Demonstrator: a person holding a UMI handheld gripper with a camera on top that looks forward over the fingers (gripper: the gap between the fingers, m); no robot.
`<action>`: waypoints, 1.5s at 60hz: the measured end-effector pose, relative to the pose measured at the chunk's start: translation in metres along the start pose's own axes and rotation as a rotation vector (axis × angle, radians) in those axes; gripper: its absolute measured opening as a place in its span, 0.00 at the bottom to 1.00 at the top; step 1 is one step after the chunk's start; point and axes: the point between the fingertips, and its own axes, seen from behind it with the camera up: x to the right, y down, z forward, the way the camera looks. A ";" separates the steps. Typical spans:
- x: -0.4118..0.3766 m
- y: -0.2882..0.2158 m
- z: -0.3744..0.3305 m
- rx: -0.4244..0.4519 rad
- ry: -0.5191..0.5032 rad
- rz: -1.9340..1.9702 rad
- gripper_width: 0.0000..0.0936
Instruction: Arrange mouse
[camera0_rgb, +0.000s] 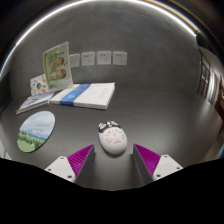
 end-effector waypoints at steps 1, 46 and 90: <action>0.001 -0.001 0.004 -0.003 -0.012 0.004 0.88; 0.017 -0.039 0.039 0.002 -0.038 0.069 0.45; -0.311 -0.030 0.029 -0.019 -0.068 -0.063 0.47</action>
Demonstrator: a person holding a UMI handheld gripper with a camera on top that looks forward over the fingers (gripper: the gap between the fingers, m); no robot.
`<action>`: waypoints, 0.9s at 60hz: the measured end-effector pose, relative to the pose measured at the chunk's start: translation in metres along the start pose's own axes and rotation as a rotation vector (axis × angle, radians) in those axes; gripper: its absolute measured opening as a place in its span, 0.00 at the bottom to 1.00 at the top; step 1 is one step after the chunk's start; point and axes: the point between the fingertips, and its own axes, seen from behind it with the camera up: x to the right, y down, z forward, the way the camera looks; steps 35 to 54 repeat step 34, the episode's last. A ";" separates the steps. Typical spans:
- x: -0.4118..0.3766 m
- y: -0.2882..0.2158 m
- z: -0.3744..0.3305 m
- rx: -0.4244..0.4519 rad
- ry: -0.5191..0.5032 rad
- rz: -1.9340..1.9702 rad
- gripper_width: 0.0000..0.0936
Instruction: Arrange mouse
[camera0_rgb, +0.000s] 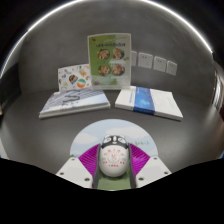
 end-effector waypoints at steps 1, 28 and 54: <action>0.000 -0.003 0.000 0.011 0.000 0.004 0.46; 0.028 0.022 -0.082 -0.039 -0.054 0.049 0.91; 0.055 0.037 -0.114 -0.037 -0.049 0.074 0.91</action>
